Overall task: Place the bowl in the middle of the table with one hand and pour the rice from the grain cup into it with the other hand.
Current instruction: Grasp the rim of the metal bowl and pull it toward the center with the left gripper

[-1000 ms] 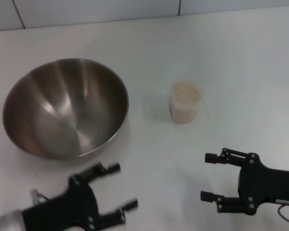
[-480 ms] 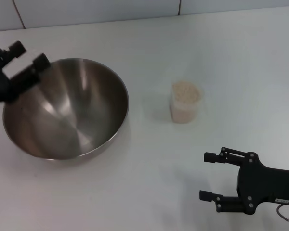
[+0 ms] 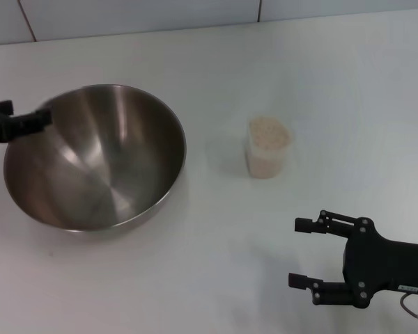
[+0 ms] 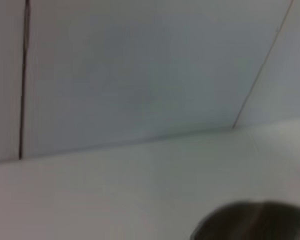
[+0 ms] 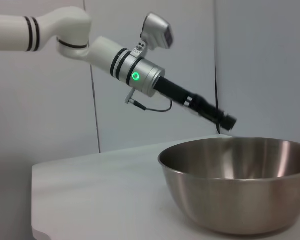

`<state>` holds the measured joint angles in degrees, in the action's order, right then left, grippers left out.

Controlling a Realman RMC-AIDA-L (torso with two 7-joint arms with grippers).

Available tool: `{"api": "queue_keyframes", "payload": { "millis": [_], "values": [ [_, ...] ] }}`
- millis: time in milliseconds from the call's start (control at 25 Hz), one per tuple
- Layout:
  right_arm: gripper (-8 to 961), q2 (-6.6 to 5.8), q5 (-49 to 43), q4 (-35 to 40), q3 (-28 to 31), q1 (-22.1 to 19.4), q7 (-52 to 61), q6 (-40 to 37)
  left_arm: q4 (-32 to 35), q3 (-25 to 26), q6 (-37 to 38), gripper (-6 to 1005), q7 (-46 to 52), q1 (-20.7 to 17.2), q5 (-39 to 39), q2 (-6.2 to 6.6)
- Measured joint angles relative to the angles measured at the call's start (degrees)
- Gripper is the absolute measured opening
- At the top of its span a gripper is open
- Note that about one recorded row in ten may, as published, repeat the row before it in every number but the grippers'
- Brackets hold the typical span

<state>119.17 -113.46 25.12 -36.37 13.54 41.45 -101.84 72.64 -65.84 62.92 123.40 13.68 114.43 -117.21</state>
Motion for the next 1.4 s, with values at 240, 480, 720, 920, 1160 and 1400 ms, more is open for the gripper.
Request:
{"api": "queue_keyframes", "payload": {
  "millis": [240, 480, 720, 920, 1160, 1400],
  "values": [
    [797, -0.01, 0.05, 0.02, 0.07, 0.0, 0.03, 0.0, -1.75, 1.97, 2.1, 796, 1.87, 3.8, 10.43, -1.13],
    [797, -0.01, 0.09, 0.02, 0.2, 0.0, 0.03, 0.01, -3.1, 1.76, 2.95, 792, 2.07, 4.52, 11.09, -0.95],
    [797, -0.01, 0.1, 0.02, 0.13, 0.0, 0.03, 0.1, -4.33, 1.58, 3.0, 788, 1.69, 5.13, 11.46, -0.92],
    [797, -0.01, 0.1, 0.02, -0.03, 0.04, 0.03, 0.11, -4.55, 1.37, 3.26, 583, 1.86, 5.75, 12.0, -0.87],
    [797, -0.08, 0.1, 0.11, -0.14, 0.08, 0.03, 0.07, -5.1, 1.29, 4.41, 438, 1.88, 6.75, 12.12, -0.78],
    [798, -0.05, 0.06, 0.59, -0.26, 0.19, 0.34, 0.03, -6.06, 1.59, 5.31, 195, 1.7, 8.08, 12.16, -0.77]
  ]
}}
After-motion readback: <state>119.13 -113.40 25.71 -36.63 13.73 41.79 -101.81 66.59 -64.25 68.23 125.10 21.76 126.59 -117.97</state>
